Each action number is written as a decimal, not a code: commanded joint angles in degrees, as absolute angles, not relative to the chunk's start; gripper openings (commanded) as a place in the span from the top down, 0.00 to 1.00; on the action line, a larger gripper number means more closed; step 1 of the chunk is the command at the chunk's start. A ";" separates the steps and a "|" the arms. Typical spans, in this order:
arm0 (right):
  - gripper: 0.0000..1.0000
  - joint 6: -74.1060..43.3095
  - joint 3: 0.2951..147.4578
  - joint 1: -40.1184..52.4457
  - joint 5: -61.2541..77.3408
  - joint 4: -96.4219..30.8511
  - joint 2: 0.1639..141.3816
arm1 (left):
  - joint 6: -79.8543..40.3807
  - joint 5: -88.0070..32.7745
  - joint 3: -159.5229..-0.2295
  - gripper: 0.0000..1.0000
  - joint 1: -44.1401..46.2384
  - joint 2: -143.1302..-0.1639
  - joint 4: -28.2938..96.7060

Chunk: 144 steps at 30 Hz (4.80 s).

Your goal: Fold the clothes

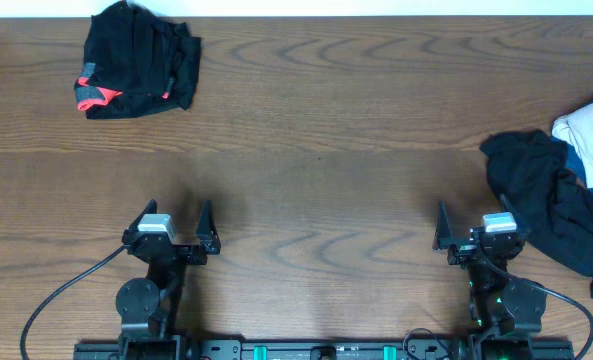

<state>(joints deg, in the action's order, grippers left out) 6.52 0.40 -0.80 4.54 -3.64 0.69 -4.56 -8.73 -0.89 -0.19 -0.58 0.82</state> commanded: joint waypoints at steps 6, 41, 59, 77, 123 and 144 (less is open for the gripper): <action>0.01 6.92 0.32 -1.21 4.93 -3.86 0.38 | -5.02 -9.37 -0.23 0.02 0.08 -0.23 3.20; 0.01 6.92 0.32 -1.21 4.93 -3.86 0.38 | -5.02 -9.37 -0.23 0.02 0.08 -0.23 3.20; 0.01 6.92 0.32 -1.21 4.93 -3.86 0.38 | -5.02 -9.37 -0.23 0.02 0.08 -0.23 3.20; 0.01 6.92 0.32 -1.21 4.93 -3.88 0.38 | -5.02 -9.37 -0.23 0.02 0.08 -0.23 3.20; 0.01 7.77 0.32 -1.21 4.36 -0.71 0.38 | -5.02 -9.37 -0.23 0.02 0.08 -0.23 3.20; 0.01 4.34 4.95 -1.13 28.88 23.31 0.75 | -5.02 -9.37 -0.23 0.02 0.08 -0.23 3.20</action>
<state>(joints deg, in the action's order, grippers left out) 5.41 1.06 -0.80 28.10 22.96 0.69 -4.56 -8.58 -1.10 -0.19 -0.58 1.13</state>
